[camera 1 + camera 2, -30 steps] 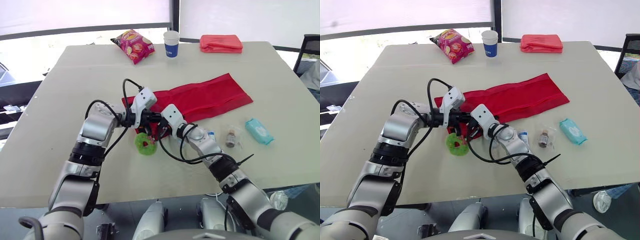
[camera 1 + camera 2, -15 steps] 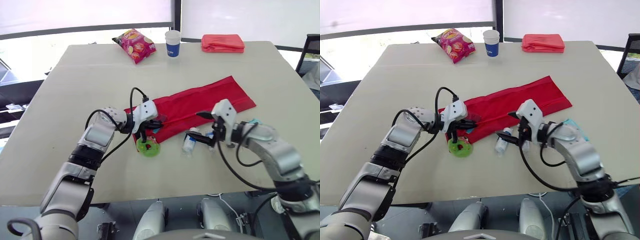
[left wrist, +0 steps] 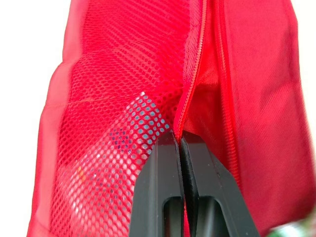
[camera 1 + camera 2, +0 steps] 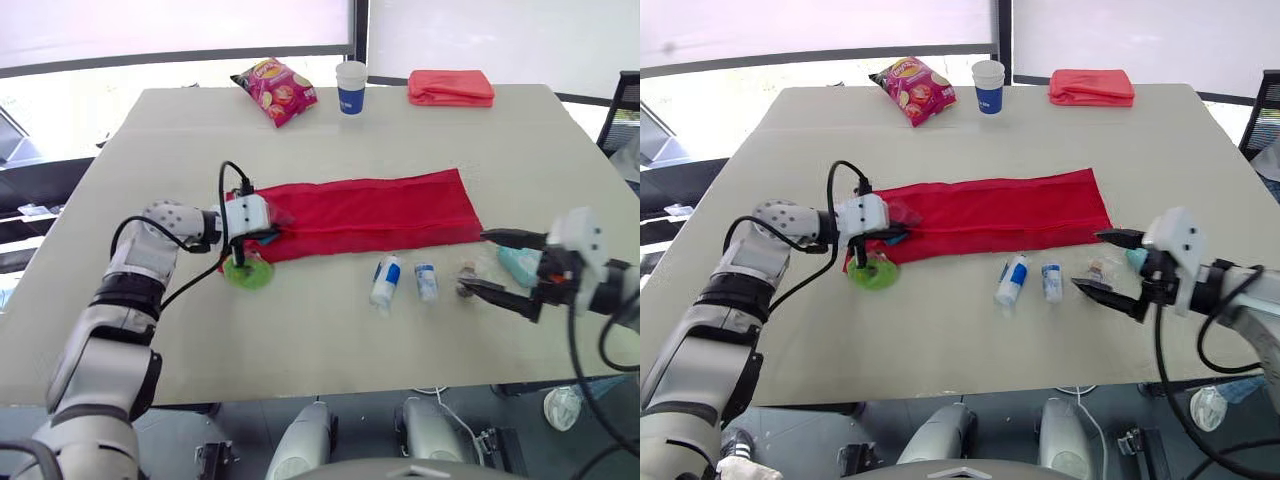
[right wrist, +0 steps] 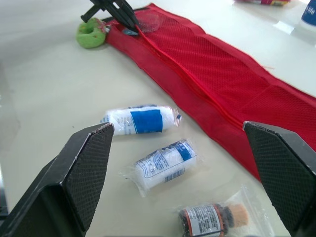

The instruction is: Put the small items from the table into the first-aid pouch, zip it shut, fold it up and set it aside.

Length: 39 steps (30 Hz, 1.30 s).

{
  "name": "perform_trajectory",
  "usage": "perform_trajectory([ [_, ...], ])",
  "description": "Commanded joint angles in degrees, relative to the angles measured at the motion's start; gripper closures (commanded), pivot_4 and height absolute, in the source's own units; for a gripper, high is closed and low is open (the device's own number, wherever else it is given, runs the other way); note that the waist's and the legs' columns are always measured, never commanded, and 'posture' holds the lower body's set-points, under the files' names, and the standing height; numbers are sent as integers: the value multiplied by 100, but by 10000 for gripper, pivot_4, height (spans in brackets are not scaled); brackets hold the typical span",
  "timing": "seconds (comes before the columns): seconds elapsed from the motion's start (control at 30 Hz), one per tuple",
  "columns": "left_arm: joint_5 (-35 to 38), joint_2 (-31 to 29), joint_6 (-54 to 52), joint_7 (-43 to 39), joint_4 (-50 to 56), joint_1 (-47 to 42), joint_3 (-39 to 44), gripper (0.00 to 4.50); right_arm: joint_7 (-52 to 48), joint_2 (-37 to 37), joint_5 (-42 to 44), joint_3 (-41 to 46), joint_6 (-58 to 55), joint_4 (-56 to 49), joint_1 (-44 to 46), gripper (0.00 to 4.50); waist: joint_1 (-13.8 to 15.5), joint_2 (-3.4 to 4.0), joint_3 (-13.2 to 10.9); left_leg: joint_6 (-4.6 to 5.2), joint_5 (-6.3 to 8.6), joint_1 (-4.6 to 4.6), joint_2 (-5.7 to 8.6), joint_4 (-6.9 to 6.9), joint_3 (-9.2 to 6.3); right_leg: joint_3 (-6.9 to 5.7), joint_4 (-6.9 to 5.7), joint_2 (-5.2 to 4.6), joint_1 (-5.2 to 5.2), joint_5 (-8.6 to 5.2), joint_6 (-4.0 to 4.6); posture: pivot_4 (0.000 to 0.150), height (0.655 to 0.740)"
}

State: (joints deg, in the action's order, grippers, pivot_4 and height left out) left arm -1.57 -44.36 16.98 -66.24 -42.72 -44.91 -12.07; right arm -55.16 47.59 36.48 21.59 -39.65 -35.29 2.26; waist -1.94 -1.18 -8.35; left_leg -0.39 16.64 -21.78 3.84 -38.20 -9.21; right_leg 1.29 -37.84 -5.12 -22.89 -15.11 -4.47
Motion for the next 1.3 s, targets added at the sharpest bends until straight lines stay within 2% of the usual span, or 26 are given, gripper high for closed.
perform_trajectory([
  [0.03,611,-60,-771,-525,223,-67,443,32357,-28,176,636,688,-187,-343,-170,0,-6,-2,-1,3,2,-1,0,-2,1,0,0,0,2,0,0,1500,7400],
  [0.07,758,-32,-1357,-557,500,-51,518,26011,-2,227,738,774,-247,-404,-236,0,-7,-2,-1,4,2,0,0,-7,1,-5,0,0,9,0,0,1500,7400],
  [0.1,915,11,-1953,-563,812,-36,581,23188,37,269,840,846,-314,-460,-292,0,-2,-2,-2,4,2,0,0,-9,-1,-7,-1,0,10,0,0,1500,7400],
  [0.17,1142,208,-3108,-527,1788,39,465,14209,233,286,1023,1005,-403,-597,-345,0,13,-3,-2,16,9,0,-2,-12,-4,-18,0,0,17,-1,-1,1500,7400],
  [0.2,1178,365,-3447,-435,2140,54,388,12906,337,294,1173,1076,-474,-641,-340,0,21,-3,-2,15,8,-2,-2,-15,-11,-18,0,0,19,-1,-1,1500,7400],
  [0.33,859,849,-4050,-44,2432,-65,56,12906,542,417,1492,1215,-610,-712,-346,0,60,-5,-1,10,6,3,0,-19,-16,-18,5,-2,31,-1,-2,1500,7400],
  [0.47,52,1401,-3017,544,1610,-440,-511,12906,778,507,1632,1277,-672,-760,-379,0,78,-5,-2,9,5,6,0,-17,2,-18,3,2,30,-1,-1,1500,7400],
  [0.6,-136,1869,-2544,735,756,-875,-598,12906,1105,504,1893,1325,-741,-963,-434,0,118,-9,-4,9,5,3,1,-17,12,-16,9,-1,29,-1,-1,1500,7400],
  [0.9,-160,2051,-2095,427,-454,-1430,-467,12906,1486,529,2458,1650,-741,-1275,-810,0,117,-12,-5,10,5,3,1,-16,16,-18,9,-1,30,-1,-2,1500,7400],
  [1.0,-222,2088,-1954,409,-680,-1497,-481,21156,1596,546,2559,1668,-688,-1326,-900,0,116,-12,-6,10,6,2,2,-18,17,-18,8,-1,30,-1,-2,1500,7400],
  [1.07,-298,2091,-1840,366,-756,-1497,-532,29855,1643,554,2622,1685,-660,-1348,-962,0,116,-13,-6,10,6,2,2,-18,17,-19,8,-1,30,0,-2,1500,7400],
  [1.1,-359,2089,-1745,386,-803,-1497,-562,35714,1639,570,2643,1700,-651,-1352,-999,0,116,-13,-6,10,5,2,2,-18,16,-19,8,-1,30,-1,-2,1500,7400],
  [1.17,-420,2091,-1644,376,-879,-1496,-571,43517,1630,597,2728,1759,-638,-1359,-1055,0,117,-13,-6,10,5,2,2,-18,17,-19,7,-1,30,0,-2,1500,7400],
  [1.3,-242,2058,-1874,37,-770,-1456,-418,44342,1566,671,3090,2062,-624,-1407,-1189,0,116,-14,-6,10,5,3,2,-18,16,-19,6,0,31,0,-2,1500,7400],
])
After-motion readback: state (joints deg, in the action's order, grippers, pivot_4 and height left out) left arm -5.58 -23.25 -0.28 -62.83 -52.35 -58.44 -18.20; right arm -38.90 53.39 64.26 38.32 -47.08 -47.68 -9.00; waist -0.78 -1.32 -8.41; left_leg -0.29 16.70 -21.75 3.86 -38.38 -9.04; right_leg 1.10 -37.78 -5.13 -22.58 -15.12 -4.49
